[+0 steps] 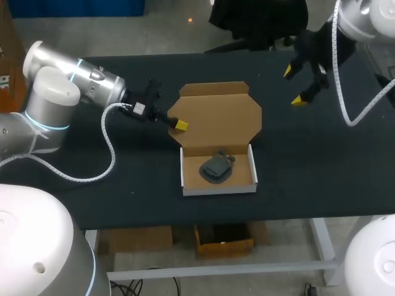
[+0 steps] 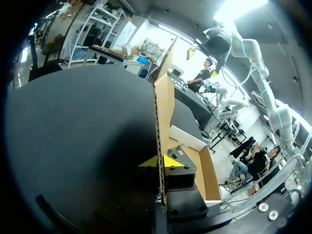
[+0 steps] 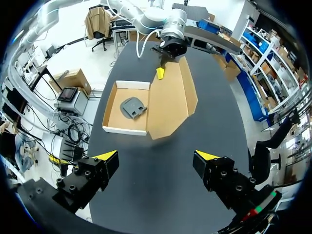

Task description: Assemble the packaging by folding the flat box into shape, placing the metal phone stand inside, and closing the box properly

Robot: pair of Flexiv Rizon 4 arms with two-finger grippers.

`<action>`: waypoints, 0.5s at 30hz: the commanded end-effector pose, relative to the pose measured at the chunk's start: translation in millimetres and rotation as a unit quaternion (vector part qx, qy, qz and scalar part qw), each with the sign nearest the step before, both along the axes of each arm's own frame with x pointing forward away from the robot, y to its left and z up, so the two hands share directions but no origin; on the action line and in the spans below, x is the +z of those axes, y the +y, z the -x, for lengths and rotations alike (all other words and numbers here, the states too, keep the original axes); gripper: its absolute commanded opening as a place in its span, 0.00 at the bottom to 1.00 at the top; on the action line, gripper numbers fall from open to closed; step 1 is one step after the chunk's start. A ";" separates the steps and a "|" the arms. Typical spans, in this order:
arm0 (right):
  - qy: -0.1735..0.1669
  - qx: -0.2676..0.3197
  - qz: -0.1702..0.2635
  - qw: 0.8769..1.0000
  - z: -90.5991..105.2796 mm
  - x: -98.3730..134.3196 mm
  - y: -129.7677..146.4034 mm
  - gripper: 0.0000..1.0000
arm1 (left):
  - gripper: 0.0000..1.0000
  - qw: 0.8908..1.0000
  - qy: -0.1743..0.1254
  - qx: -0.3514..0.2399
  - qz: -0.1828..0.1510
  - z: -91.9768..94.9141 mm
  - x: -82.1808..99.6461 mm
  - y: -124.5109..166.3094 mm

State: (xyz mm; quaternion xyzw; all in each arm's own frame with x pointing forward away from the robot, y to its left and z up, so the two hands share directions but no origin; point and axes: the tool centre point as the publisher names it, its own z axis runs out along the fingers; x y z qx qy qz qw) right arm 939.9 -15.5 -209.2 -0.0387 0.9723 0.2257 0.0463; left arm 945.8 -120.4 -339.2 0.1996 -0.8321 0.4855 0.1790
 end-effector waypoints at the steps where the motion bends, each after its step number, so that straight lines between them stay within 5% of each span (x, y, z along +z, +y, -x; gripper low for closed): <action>1: 0.022 0.009 0.009 1.000 -9.5 2.7 8.4 1.00 | 0.00 1.000 -0.025 -0.004 0.008 3.5 -3.4 0.7; 15: 0.030 0.015 0.022 0.999 -14.9 8.0 22.3 1.00 | 0.00 0.993 -0.119 -0.006 0.003 15.6 10.8 -0.4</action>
